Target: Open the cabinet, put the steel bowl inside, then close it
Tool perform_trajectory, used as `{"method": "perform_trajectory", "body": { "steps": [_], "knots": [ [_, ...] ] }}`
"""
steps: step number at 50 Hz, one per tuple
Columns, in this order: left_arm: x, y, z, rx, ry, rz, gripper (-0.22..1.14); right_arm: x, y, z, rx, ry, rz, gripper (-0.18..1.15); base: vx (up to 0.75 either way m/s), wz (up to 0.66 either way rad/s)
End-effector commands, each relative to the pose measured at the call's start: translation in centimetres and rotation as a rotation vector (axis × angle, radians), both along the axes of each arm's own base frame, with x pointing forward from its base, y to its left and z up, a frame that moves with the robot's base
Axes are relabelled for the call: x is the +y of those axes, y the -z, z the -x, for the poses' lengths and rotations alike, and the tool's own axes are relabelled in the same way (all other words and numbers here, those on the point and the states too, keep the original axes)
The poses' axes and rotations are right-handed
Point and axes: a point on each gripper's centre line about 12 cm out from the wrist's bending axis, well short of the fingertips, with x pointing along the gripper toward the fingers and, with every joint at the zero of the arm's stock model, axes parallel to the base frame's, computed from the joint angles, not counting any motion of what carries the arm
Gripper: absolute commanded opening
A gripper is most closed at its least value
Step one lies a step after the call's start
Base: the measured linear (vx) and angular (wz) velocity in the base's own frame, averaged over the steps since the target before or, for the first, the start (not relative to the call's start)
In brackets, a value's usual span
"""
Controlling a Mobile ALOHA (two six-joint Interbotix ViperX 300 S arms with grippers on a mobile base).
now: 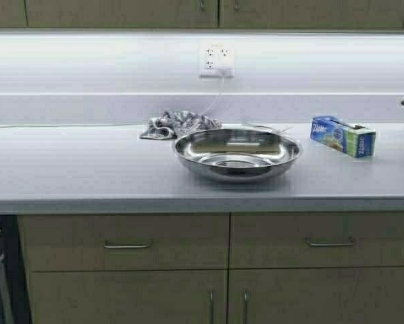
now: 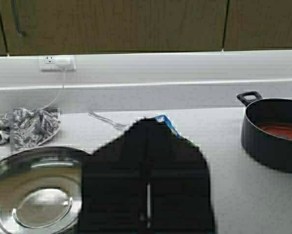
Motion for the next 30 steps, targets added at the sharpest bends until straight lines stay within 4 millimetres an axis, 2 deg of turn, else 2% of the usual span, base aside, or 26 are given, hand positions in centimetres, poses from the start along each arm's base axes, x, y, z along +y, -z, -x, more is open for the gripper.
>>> {"method": "perform_trajectory", "body": {
  "steps": [1,14,17,19,20,22,27,28,30],
  "knots": [
    [0.0,-0.6,-0.1,-0.021,0.001,0.000,0.02,0.2,-0.3,0.0,-0.005,-0.009,0.000,0.05,0.28,0.00],
    [-0.5,-0.9,0.8,-0.050,0.024,0.004,0.03,1.4,-0.2,-0.2,0.003,-0.071,-0.001,0.06,0.27,-0.01],
    [-0.7,-0.9,1.2,-0.055,0.034,-0.002,0.05,1.7,-0.1,-0.3,0.011,-0.088,-0.003,0.11,0.29,-0.02],
    [-0.9,-0.8,1.4,-0.051,0.046,-0.002,0.11,2.1,0.1,-0.5,0.020,-0.105,0.000,0.20,0.29,-0.01],
    [-1.1,-0.7,1.6,-0.043,0.057,-0.002,0.15,2.4,0.2,-0.6,0.026,-0.117,0.000,0.28,0.29,-0.03],
    [-1.5,-0.7,1.8,-0.036,0.077,-0.003,0.28,3.2,0.2,-0.8,0.034,-0.154,0.004,0.51,0.29,-0.04],
    [-2.8,-0.9,2.5,-0.034,0.148,0.005,0.79,4.9,0.0,-0.6,0.026,-0.238,0.005,1.05,0.27,-0.06],
    [-3.1,-1.0,2.7,-0.033,0.164,0.007,0.90,5.2,-0.1,-0.5,0.021,-0.253,0.003,1.11,0.24,-0.04],
    [-3.7,-1.0,2.9,-0.035,0.197,0.009,1.08,5.8,-0.3,-0.3,0.008,-0.283,-0.002,1.11,0.23,-0.04]
  ]
}}
